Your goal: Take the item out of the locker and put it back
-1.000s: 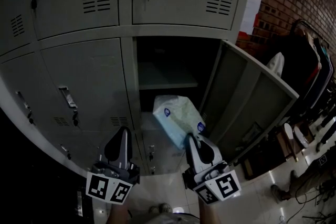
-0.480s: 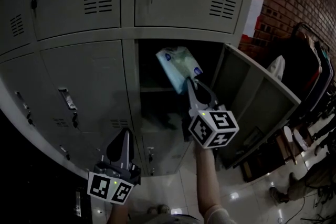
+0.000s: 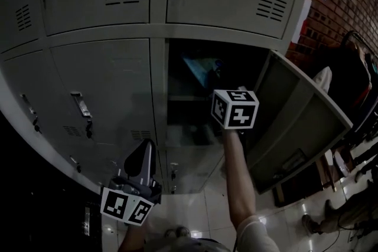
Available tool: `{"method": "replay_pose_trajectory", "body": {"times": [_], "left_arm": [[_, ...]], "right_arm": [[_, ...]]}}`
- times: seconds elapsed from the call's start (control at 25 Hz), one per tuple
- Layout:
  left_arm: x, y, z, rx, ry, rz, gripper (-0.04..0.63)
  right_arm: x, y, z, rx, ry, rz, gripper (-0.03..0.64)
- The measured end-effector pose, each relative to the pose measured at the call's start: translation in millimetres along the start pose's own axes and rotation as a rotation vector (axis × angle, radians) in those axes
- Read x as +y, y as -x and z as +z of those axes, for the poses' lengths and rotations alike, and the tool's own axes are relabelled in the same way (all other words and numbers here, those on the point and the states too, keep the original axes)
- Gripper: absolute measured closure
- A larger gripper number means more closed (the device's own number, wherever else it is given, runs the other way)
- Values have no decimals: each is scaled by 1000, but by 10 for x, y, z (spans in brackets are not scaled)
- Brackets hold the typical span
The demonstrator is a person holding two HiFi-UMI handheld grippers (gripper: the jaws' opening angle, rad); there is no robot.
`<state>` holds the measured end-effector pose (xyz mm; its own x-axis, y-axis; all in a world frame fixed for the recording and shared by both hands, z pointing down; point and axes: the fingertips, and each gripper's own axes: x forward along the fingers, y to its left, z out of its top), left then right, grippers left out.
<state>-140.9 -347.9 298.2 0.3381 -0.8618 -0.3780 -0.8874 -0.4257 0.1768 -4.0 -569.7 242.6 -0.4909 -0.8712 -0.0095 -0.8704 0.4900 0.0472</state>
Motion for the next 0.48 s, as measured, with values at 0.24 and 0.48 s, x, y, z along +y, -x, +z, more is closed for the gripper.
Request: {"method": "replay_pose_trajectory", "body": {"times": [0.24, 0.48], "left_arm": [[29, -32, -8, -2, 5, 6, 592], [-8, -57, -30, 2, 7, -2, 592]], "right_arm": [[-39, -49, -24, -22, -61, -2, 541], [-88, 16, 83, -65, -75, 0, 405]]}}
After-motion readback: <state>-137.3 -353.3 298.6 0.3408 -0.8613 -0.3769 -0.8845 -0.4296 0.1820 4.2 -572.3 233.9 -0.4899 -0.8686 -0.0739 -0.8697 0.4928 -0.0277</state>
